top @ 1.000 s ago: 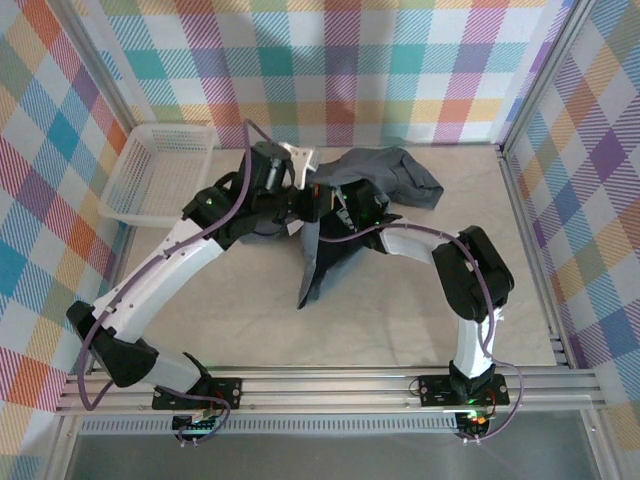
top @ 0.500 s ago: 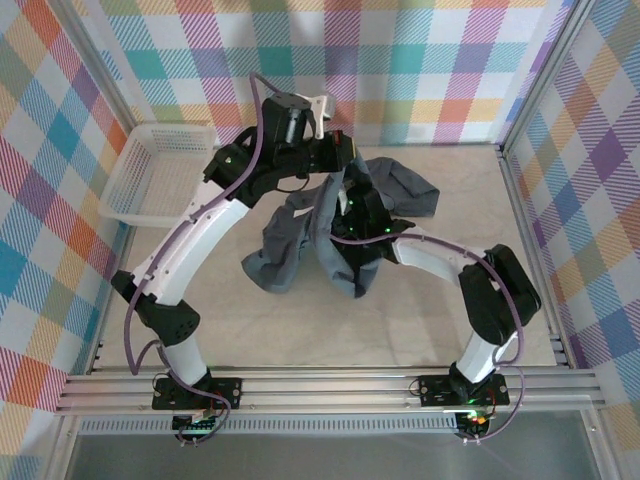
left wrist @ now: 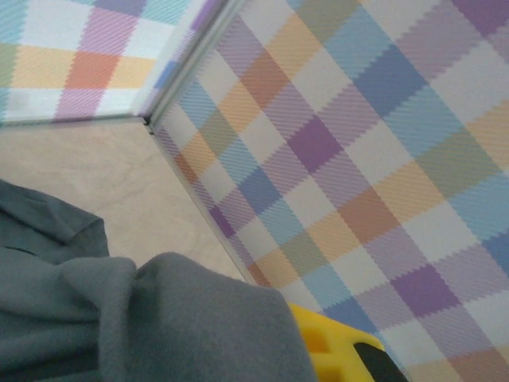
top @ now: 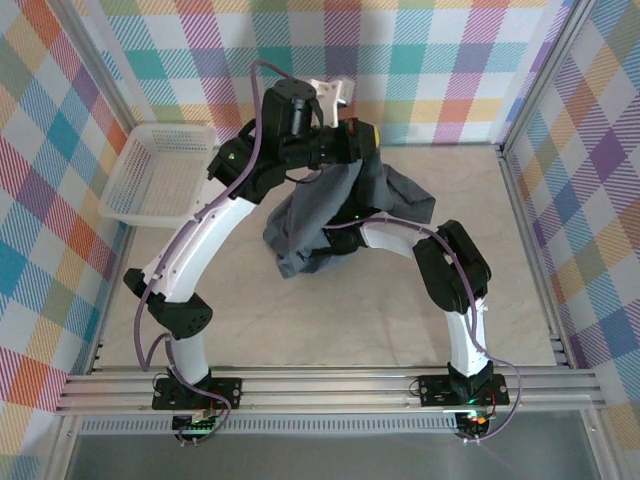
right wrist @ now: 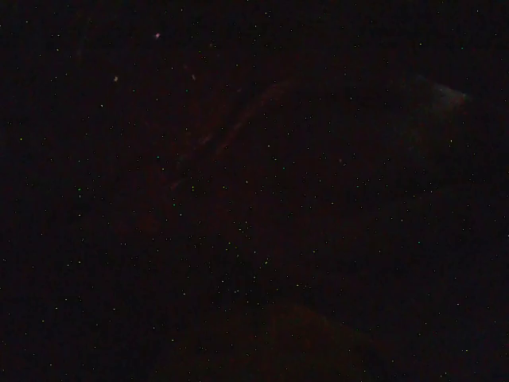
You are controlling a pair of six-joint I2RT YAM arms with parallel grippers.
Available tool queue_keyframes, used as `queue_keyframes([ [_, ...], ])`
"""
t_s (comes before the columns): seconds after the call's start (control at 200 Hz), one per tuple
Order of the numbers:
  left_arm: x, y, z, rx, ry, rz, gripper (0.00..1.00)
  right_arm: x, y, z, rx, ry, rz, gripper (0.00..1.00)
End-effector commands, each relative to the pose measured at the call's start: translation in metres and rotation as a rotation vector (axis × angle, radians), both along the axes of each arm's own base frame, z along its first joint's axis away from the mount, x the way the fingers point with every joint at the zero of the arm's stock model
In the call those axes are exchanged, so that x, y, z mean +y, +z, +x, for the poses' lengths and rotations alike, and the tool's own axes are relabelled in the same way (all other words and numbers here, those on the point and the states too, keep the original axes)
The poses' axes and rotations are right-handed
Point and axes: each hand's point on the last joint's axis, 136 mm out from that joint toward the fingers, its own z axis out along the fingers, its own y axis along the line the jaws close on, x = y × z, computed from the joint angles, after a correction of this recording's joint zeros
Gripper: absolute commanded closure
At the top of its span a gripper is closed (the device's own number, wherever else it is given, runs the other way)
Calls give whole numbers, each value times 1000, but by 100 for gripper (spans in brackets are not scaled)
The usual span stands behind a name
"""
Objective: Fold the inside-out t-shirt
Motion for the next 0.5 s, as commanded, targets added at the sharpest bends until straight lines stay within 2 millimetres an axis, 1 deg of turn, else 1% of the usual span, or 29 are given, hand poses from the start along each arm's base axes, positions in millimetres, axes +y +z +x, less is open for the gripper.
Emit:
queue_keyframes([
  [0.0, -8, 55, -52, -174, -177, -117, 100, 14, 54, 10, 35, -14, 123, 100],
  [0.04, -11, 61, -61, -190, -203, -133, 100, 12, 39, 17, 42, -35, 78, 100],
  [0.055, -11, 64, -64, -198, -210, -135, 100, 12, 32, 20, 44, -41, 60, 100],
  [0.06, -11, 65, -66, -202, -212, -138, 100, 11, 27, 21, 48, -47, 48, 100],
  [0.095, -10, 73, -75, -238, -222, -141, 100, 11, 14, 24, 52, -49, 19, 100],
  [0.125, -7, 79, -82, -276, -219, -134, 100, 9, -6, 26, 65, -43, -19, 100],
  [0.165, -1, 87, -92, -334, -204, -117, 100, 9, -20, 25, 88, -28, -43, 100],
  [0.23, 13, 95, -101, -406, -160, -86, 100, 9, -26, 21, 124, 1, -62, 100],
  [0.285, 27, 100, -103, -444, -121, -68, 100, 7, -16, 18, 135, 28, -68, 100],
  [0.325, 37, 102, -102, -476, -81, -48, 100, 6, -3, 18, 119, 38, -64, 100],
  [0.355, 45, 104, -100, -497, -49, -36, 100, 4, 13, 18, 90, 42, -53, 100],
  [0.37, 49, 104, -100, -507, -37, -31, 100, 3, 16, 19, 84, 41, -50, 100],
  [0.385, 52, 104, -100, -516, -27, -25, 100, 1, 26, 20, 64, 34, -41, 100],
  [0.425, 58, 106, -102, -538, -11, -25, 100, -5, 43, 25, 33, 5, -23, 100],
  [0.475, 64, 110, -108, -556, -15, -35, 100, -18, 56, 35, 9, -57, -28, 100],
  [0.495, 65, 112, -110, -560, -21, -40, 100, -25, 58, 40, 4, -84, -40, 100],
])
